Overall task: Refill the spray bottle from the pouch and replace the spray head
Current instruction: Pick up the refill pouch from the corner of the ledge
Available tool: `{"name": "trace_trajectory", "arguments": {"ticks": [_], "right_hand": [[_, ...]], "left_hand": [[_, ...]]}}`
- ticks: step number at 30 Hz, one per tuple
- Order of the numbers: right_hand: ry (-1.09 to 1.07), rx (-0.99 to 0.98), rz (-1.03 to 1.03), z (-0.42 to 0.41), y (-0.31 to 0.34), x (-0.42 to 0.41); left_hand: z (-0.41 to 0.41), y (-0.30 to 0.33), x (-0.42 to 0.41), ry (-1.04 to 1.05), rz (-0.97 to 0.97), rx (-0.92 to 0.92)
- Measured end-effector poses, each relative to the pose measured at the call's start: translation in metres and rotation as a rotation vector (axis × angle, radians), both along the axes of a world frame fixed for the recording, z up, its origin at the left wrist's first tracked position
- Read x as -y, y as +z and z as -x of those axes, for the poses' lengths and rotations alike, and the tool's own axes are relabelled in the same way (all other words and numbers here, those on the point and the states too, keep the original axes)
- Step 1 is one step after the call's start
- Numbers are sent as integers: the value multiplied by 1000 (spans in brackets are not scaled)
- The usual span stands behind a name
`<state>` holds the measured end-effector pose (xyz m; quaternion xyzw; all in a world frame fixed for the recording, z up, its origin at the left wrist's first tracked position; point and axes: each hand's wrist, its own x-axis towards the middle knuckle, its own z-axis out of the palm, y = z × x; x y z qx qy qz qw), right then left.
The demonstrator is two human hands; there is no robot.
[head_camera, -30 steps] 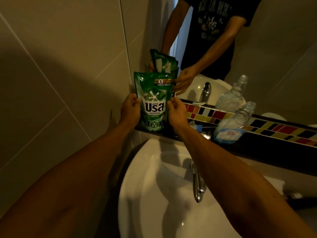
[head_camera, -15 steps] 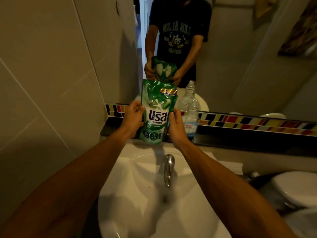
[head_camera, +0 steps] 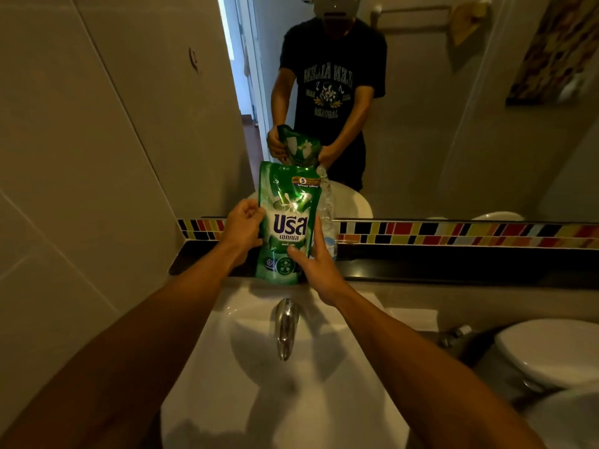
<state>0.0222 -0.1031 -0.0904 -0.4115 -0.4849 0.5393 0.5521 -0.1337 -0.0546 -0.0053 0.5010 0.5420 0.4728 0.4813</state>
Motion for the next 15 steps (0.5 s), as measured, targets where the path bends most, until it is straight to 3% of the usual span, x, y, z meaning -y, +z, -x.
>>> {"name": "trace_trajectory", "arguments": {"ticks": [8,15], "right_hand": [[32,-91,58,7,6,7],[70,-173,203,16,15,13]], "left_hand": [[6,22,1,-84,-188,-262],[13,30,-8,-113,-179,-359]]}}
